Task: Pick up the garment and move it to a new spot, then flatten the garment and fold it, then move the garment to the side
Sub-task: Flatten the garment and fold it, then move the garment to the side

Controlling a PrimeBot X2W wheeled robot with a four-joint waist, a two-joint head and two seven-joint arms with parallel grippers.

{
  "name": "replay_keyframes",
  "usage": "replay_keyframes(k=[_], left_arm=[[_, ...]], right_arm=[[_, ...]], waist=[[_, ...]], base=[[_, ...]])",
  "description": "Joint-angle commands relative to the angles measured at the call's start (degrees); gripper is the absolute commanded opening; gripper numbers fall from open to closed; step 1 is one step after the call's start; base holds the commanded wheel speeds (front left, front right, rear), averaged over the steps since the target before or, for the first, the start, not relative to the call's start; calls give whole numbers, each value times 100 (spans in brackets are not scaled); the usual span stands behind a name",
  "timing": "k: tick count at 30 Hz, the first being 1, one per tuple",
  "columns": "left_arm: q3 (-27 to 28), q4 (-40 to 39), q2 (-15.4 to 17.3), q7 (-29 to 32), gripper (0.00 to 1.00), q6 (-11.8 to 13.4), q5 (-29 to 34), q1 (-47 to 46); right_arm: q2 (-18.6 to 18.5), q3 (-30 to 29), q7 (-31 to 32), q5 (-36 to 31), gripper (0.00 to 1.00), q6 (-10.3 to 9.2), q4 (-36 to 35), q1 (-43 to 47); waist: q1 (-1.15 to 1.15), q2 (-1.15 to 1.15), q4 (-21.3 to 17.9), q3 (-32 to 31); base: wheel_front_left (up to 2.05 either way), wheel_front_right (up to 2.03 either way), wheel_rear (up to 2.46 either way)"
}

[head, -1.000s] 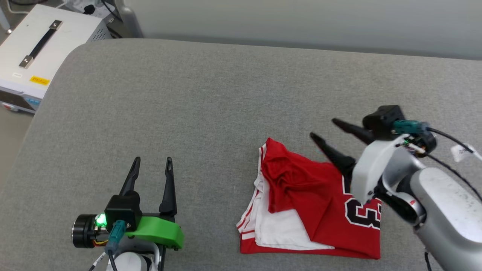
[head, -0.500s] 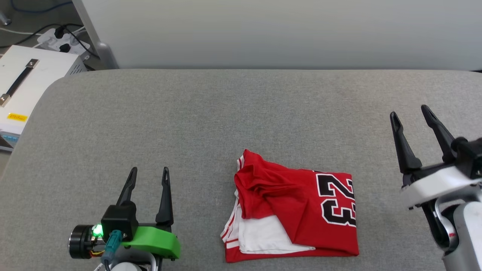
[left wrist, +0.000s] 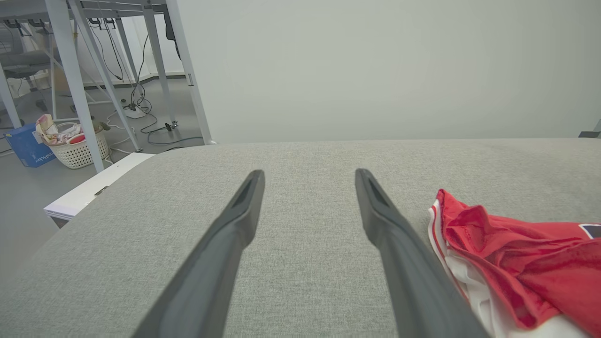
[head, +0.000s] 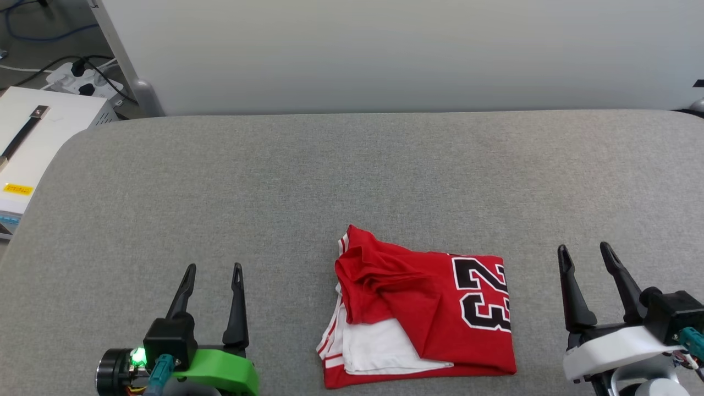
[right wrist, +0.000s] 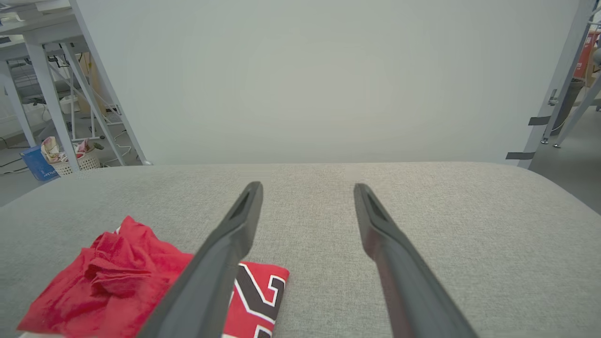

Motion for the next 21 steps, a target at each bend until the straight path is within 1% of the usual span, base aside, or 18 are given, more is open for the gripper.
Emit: replay_keyframes(k=[1,7,12,15,18,21], left_arm=[[14,-19,-11,-34,100,-36,-16,95],[13,5,-15,-34,100,-56,-17,90],[25,19,-21,-34,100,-47,-23,73],[27,21,-24,-34,100,-43,-23,59],[29,18,-27,-34,100,-40,-20,26],[20,15,-30,-34,100,-41,-17,-18]], right_arm=[[42,-1,-40,-29,100,-5,-4,110],[87,88,-64,-81,100,-5,34,280],[42,110,-59,-115,100,-5,17,203],[-98,103,-51,-122,100,-5,-68,-44],[-338,82,-21,-110,100,-5,-232,-534],[-608,129,182,18,100,-5,-363,-1062]], waist=[[0,0,13,6],[0,0,48,41],[0,0,59,68],[0,0,60,87],[0,0,64,112],[0,0,91,146]], base=[[0,0,0],[0,0,0],[0,0,0],[0,0,0],[0,0,0],[0,0,0]])
